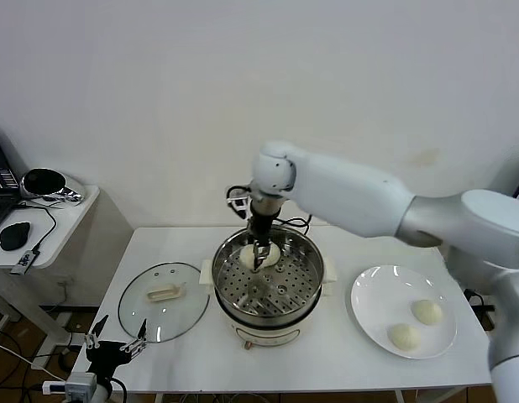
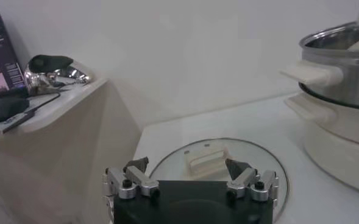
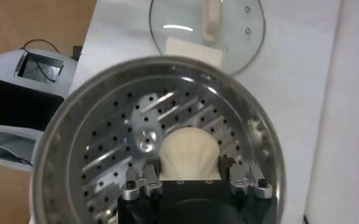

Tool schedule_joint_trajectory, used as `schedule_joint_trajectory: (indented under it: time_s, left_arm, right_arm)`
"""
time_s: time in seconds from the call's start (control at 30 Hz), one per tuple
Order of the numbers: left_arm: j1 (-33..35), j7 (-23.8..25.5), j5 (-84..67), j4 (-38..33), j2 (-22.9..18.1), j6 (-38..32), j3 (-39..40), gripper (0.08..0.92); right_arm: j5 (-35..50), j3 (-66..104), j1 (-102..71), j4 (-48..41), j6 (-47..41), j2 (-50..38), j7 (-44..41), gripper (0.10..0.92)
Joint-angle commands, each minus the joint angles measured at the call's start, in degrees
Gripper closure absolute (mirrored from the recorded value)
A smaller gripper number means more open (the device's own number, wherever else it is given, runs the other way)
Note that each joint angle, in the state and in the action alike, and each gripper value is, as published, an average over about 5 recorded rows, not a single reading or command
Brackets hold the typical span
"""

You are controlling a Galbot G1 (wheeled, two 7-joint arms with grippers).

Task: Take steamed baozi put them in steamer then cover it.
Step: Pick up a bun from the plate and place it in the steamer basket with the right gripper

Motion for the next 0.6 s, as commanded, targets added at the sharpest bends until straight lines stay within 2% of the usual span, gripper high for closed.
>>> schedule_joint_trajectory:
  time_s: [0.03, 0.4, 0.5, 0.6]
  left_arm:
    - [-0.1, 0.1, -0.2, 0.0, -0.3, 0.1, 0.3, 0.177]
    - [-0.2, 0.1, -0.2, 0.1, -0.9, 0.1, 0.9, 0.177]
    - [-0.2, 0.1, -0.1, 0.0, -1.0, 0.1, 0.9, 0.177]
    - [0.0, 0.1, -0.1, -0.2, -1.1, 0.1, 1.0, 0.177]
  right_arm:
    - [-1.6, 0.3, -3.4, -3.2, -0.5, 4.5, 1.2, 0.448]
    - [-1.7, 0.4, -4.3, -3.2, -0.4, 4.3, 1.9, 0.447]
    - [-1.4, 0.6, -4.3, -3.0, -0.4, 4.1, 2.3, 0.417]
    - [-1.2, 1.2, -4.1, -2.3, -0.4, 3.4, 2.5, 0.343]
